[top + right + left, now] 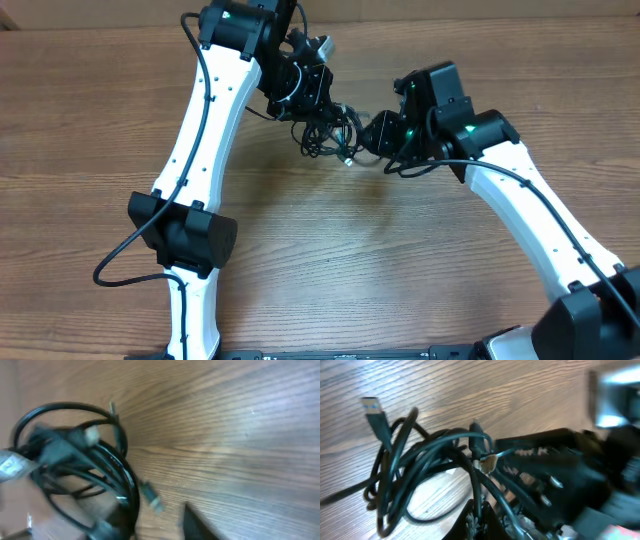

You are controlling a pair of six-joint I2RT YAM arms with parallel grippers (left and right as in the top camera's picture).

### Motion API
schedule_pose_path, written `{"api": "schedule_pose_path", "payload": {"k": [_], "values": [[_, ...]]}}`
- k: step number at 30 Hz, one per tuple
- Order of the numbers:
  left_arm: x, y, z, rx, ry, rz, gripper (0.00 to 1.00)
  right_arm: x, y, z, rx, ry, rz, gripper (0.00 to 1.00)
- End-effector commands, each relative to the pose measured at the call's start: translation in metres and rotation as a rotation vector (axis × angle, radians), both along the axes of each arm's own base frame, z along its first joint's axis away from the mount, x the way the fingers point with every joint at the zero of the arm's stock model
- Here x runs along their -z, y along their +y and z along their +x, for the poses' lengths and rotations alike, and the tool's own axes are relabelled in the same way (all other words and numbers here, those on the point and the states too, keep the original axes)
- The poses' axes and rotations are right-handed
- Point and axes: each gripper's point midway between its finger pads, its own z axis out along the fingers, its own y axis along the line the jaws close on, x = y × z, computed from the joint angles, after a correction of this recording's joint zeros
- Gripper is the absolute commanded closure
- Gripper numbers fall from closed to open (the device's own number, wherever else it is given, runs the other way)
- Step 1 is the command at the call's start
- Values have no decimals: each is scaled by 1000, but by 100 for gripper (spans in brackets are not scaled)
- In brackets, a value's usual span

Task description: Untangle cables

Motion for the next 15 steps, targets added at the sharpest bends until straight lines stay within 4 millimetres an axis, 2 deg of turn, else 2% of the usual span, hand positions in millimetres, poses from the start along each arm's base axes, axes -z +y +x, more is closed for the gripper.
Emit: {"api": "schedule_pose_path", "payload": {"k": [1, 5, 6, 8, 10, 14, 15], "values": [[-14, 8, 4, -5, -43, -30, 96, 35, -16, 4, 47, 61, -109, 96], [11, 61, 26, -145, -83, 247, 96, 42, -31, 8, 139, 77, -167, 96], [18, 81, 31, -231, -78, 364, 96, 40, -35, 10, 167, 74, -178, 96], [24, 108, 35, -328, -85, 507, 95, 33, -35, 12, 173, 55, -177, 96], [25, 117, 37, -345, -96, 556, 92, 23, -33, 15, 171, 36, -160, 96], [24, 116, 38, -346, -101, 550, 85, -29, -3, 18, 48, -50, -2, 96], [24, 116, 38, -346, -101, 550, 78, -39, 4, 17, 11, -65, 30, 96]]}}
